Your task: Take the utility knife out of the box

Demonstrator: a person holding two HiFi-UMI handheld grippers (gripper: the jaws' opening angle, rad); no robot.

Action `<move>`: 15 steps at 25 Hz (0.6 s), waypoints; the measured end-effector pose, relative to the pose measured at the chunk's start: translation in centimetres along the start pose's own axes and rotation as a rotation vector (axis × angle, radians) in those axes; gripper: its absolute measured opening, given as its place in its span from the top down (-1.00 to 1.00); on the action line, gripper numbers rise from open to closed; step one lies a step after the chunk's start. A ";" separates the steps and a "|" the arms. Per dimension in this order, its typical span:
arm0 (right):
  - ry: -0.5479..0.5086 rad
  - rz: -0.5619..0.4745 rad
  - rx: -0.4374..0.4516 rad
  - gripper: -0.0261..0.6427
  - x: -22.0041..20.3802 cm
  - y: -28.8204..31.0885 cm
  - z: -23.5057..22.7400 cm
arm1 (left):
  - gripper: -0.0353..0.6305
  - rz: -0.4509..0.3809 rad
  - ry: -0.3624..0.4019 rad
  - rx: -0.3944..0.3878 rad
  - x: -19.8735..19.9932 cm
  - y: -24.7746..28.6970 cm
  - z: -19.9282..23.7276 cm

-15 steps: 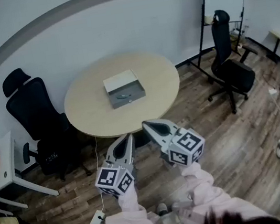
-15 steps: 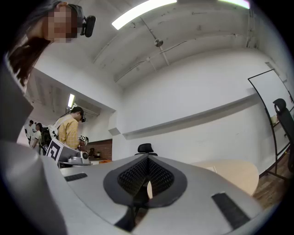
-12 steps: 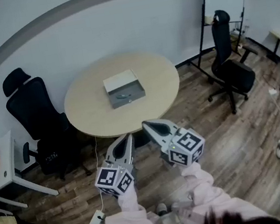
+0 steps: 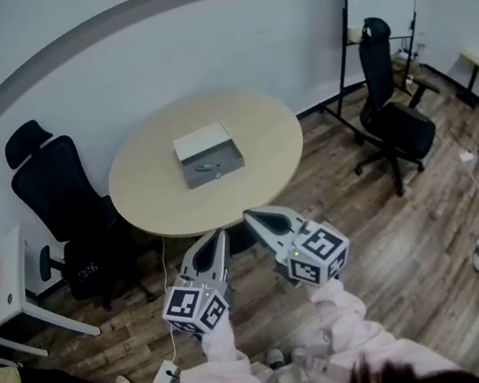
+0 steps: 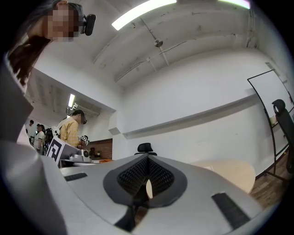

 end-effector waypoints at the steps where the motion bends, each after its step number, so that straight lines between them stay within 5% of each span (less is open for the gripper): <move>1: 0.002 0.002 0.002 0.95 -0.1 -0.3 0.0 | 0.89 0.000 -0.001 0.001 -0.1 0.0 -0.2; 15: 0.041 0.021 0.007 0.95 -1.0 -2.0 -1.5 | 0.89 0.018 -0.040 0.049 -2.0 -0.1 -1.6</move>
Point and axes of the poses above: the fingertips, and each gripper's own axes: y forward along the fingers, z to its left, x out of its top, the point moved 2 cm from there along -y, backward along the fingers, and after that the axes turned 2 degrees about x, right-handed, at the moved point
